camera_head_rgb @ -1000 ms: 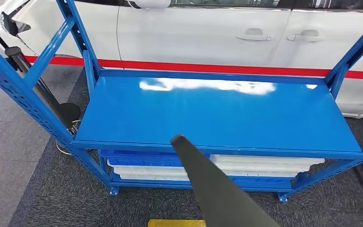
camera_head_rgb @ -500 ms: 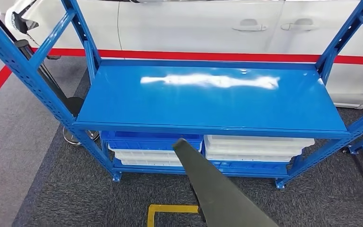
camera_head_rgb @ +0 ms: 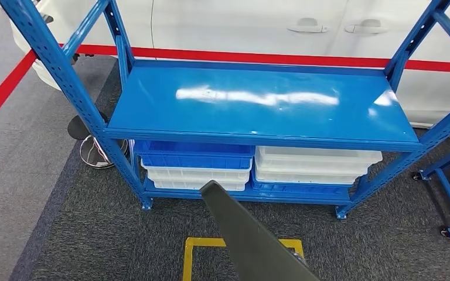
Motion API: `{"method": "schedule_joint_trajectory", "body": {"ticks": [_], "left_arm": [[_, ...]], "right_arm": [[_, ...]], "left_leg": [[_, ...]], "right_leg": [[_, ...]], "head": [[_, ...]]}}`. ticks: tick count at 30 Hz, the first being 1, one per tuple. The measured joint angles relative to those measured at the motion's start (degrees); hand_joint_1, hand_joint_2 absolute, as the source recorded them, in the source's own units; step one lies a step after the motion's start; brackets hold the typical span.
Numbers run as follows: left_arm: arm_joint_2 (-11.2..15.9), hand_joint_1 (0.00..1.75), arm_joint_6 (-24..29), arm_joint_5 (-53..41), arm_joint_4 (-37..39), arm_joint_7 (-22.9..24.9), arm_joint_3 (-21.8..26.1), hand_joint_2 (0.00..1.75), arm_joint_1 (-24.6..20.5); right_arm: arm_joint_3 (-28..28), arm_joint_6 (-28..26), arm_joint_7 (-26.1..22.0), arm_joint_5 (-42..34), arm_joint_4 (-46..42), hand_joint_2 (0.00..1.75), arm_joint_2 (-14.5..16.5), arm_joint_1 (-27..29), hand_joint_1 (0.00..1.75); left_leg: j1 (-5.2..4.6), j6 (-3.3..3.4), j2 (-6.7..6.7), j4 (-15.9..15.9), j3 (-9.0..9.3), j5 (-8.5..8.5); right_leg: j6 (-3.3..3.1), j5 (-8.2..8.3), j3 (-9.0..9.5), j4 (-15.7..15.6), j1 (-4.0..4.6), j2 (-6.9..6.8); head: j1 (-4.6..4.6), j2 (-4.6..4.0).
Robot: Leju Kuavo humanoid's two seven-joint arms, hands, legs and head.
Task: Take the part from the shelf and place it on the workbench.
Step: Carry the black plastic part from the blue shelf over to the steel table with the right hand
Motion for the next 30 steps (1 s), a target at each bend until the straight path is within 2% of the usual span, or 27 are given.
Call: {"method": "schedule_joint_trajectory", "body": {"ticks": [1,2,3,4,5,7,8,9,11,12,13,14,15,16,17,18,19,20,22,23,24,25,27,28,29,30], "left_arm": [[-0.01,0.0,0.06,-0.04,0.0,-0.04,0.0,0.0,-0.03],[-0.01,0.0,0.11,-0.09,0.0,-0.14,0.01,0.0,-0.06],[-0.01,0.0,0.14,-0.15,0.0,-0.27,0.01,0.0,-0.08],[-0.01,0.0,0.17,-0.21,0.0,-0.4,0.02,0.0,-0.1],[0.0,0.0,0.19,-0.26,0.0,-0.53,0.02,0.0,-0.1],[0.05,0.0,0.21,-0.37,0.0,-0.75,0.02,0.0,-0.03],[0.1,0.0,0.21,-0.46,0.0,-0.86,0.02,0.0,0.01],[0.14,0.0,0.21,-0.56,0.0,-0.97,0.03,0.0,0.07],[0.2,0.0,0.21,-0.72,0.0,-1.11,0.03,0.0,0.11],[0.2,0.0,0.2,-0.76,0.0,-1.14,0.03,0.0,0.12],[0.21,0.0,0.2,-0.78,0.0,-1.19,0.03,0.0,0.1],[0.23,0.0,0.19,-0.81,0.0,-1.27,0.03,0.0,0.08],[0.27,0.0,0.17,-0.86,0.0,-1.39,0.03,0.0,0.06],[0.33,0.0,0.16,-0.9,0.0,-1.54,0.03,0.0,0.03],[0.4,0.0,0.14,-0.99,0.0,-1.68,0.02,0.0,-0.06],[0.46,0.0,0.11,-1.1,0.0,-1.82,0.02,0.0,-0.16],[0.5,0.0,0.09,-1.2,0.0,-1.94,0.02,0.0,-0.25],[0.52,0.0,0.07,-1.3,0.0,-2.05,0.02,0.0,-0.32],[0.51,0.0,0.05,-1.42,0.0,-2.18,0.02,0.0,-0.31],[0.5,0.0,0.05,-1.47,0.0,-2.21,0.02,0.0,-0.3],[0.49,0.0,0.05,-1.51,0.0,-2.23,0.02,0.0,-0.29],[0.49,0.0,0.08,-1.62,0.0,-2.31,0.02,0.0,-0.28],[0.52,0.0,0.23,-1.96,0.0,-2.72,0.01,0.0,-0.29],[0.53,0.0,0.38,-2.23,0.0,-3.05,0.01,0.0,-0.3],[0.54,0.0,0.56,-2.53,0.0,-3.48,-0.01,0.0,-0.3],[0.54,0.0,0.75,-2.84,0.0,-4.0,-0.04,0.0,-0.3]], "right_arm": [[0.0,0.04,0.0,0.01,0.01,1.75,0.0,-0.02,1.75],[0.0,0.07,0.0,0.03,0.0,1.75,0.0,-0.06,1.75],[0.0,0.08,0.0,0.06,-0.01,1.75,0.0,-0.12,1.75],[0.0,0.08,-0.01,0.09,-0.01,1.75,0.0,-0.15,1.75],[0.0,0.08,-0.01,0.11,-0.01,1.75,0.0,-0.16,1.75],[0.0,0.08,-0.01,0.11,0.01,1.75,0.0,-0.11,1.75],[0.0,0.08,-0.01,0.11,0.01,1.75,-0.03,-0.09,1.75],[0.0,0.08,0.01,0.1,0.02,1.75,-0.09,-0.08,1.75],[0.0,0.07,0.02,0.09,0.03,1.75,-0.21,-0.07,1.75],[0.0,0.06,0.02,0.09,0.03,1.75,-0.24,-0.06,1.75],[0.0,0.06,0.02,0.09,0.03,1.75,-0.24,-0.06,1.75],[0.0,0.05,0.02,0.09,0.03,1.75,-0.24,-0.05,1.75],[0.0,0.03,0.02,0.1,0.03,1.75,-0.24,-0.03,1.75],[0.0,0.0,0.02,0.1,0.03,1.75,-0.24,-0.02,1.75],[0.0,-0.03,0.02,0.11,0.03,1.75,-0.24,0.0,1.75],[-0.02,-0.08,0.02,0.11,0.02,1.75,-0.24,0.01,1.75],[-0.05,-0.12,0.03,0.11,0.02,1.75,-0.24,0.04,1.75],[-0.09,-0.15,0.02,0.11,0.01,1.75,-0.24,0.07,1.75],[-0.2,-0.26,0.01,0.11,0.02,1.75,-0.24,0.16,1.75],[-0.27,-0.3,0.0,0.11,0.02,1.75,-0.24,0.28,1.75],[-0.34,-0.34,0.0,0.11,0.02,1.75,-0.17,0.39,1.75],[-0.43,-0.36,0.0,0.11,0.02,1.75,-0.1,0.51,1.75],[-0.72,-0.3,0.01,0.12,0.03,1.75,0.03,0.68,1.75],[-0.97,-0.2,0.01,0.16,0.03,1.75,0.04,0.77,1.75],[-1.23,-0.09,0.02,0.27,0.03,1.75,0.04,0.85,1.75],[-1.5,0.0,0.03,0.4,0.03,1.75,0.04,0.92,1.75]], "left_leg": [[0.01,-0.2,-0.01,0.23,-0.78,0.51],[-0.06,-0.45,-0.05,0.49,-1.41,0.94],[-0.13,-0.75,-0.07,0.69,-1.84,1.37],[-0.17,-1.08,-0.07,0.81,-2.12,1.82],[-0.17,-1.46,-0.06,0.79,-2.32,2.31],[-0.01,-2.25,-0.18,0.92,-2.8,2.59],[0.07,-2.6,-0.32,1.78,-3.28,1.38],[0.12,-2.89,-0.46,3.69,-4.03,-0.92],[0.22,-3.26,-0.59,10.19,-5.73,-6.92],[0.23,-3.39,-0.59,13.8,-6.35,-8.94],[0.23,-3.48,-0.59,16.51,-6.46,-9.58],[0.23,-3.5,-0.59,17.67,-5.78,-8.82],[0.23,-3.46,-0.59,16.91,-4.16,-7.15],[0.23,-3.35,-0.6,14.2,-1.56,-5.45],[0.19,-3.14,-0.62,10.09,1.71,-4.74],[0.11,-2.88,-0.67,5.66,4.82,-5.04],[0.0,-2.59,-0.72,2.31,6.92,-5.81],[-0.14,-2.26,-0.77,0.3,7.97,-6.61],[-0.15,-1.5,-0.68,-0.46,7.58,-6.16],[-0.07,-1.06,-0.55,-0.56,7.12,-5.52],[0.04,-0.63,-0.38,-0.7,6.51,-4.8],[0.13,-0.29,-0.21,-0.78,5.71,-4.04],[0.04,0.07,-0.07,-0.7,3.87,-2.65],[0.0,0.07,-0.02,-0.61,2.95,-1.94],[-0.03,-0.01,0.02,-0.49,2.0,-1.27],[-0.03,-0.14,0.05,-0.29,1.03,-0.61]], "right_leg": [[-0.19,1.34,3.0,-3.43,0.0,0.0],[-0.45,1.63,6.38,-7.93,0.13,0.0],[-0.71,1.17,9.18,-11.96,0.26,0.0],[-0.97,0.5,11.01,-14.87,0.44,-0.01],[-1.21,0.08,11.66,-16.34,0.65,-0.02],[-1.9,0.9,10.95,-16.69,0.58,-0.16],[-2.39,1.53,10.37,-16.76,0.51,-0.28],[-2.84,2.22,9.66,-16.85,0.42,-0.41],[-3.36,3.49,8.0,-16.74,0.56,-0.52],[-3.4,4.14,7.05,-16.59,0.63,-0.53],[-3.38,4.78,6.03,-16.36,0.69,-0.54],[-3.31,5.39,4.92,-16.01,0.72,-0.55],[-3.2,5.93,3.79,-15.57,0.73,-0.54],[-3.04,6.41,2.71,-15.04,0.72,-0.51],[-2.83,6.8,1.77,-14.49,0.76,-0.5],[-2.58,7.16,1.08,-13.97,0.81,-0.5],[-2.28,7.57,0.65,-13.62,0.87,-0.55],[-1.96,8.02,0.41,-13.47,0.9,-0.61],[-1.27,8.89,0.16,-13.49,0.8,-0.63],[-0.96,8.33,-0.12,-13.13,0.7,-0.48],[-0.7,6.67,-0.59,-12.0,0.61,-0.33],[-0.47,3.91,-1.3,-9.71,0.47,-0.18],[-0.05,-1.82,-2.67,-3.03,0.36,-0.11],[0.14,-3.02,-2.92,0.01,0.28,-0.1],[0.26,-2.61,-2.52,1.69,0.2,-0.11],[0.28,-1.09,-1.29,1.65,0.12,-0.11]], "head": [[-0.01,0.0],[-0.01,0.0],[-0.02,0.0],[-0.02,0.0],[-0.02,0.0],[-0.02,0.0],[-0.02,0.0],[-0.02,0.0],[-0.02,0.0],[-0.01,0.0],[-0.01,0.0],[-0.02,0.0],[-0.02,0.0],[-0.02,0.0],[-0.02,0.0],[-0.02,0.0],[-0.01,0.0],[-0.01,0.0],[-0.01,0.0],[-0.01,0.0],[0.0,0.0],[0.0,0.0],[0.0,0.0],[0.0,0.0],[0.0,0.0],[-0.01,0.0]]}}
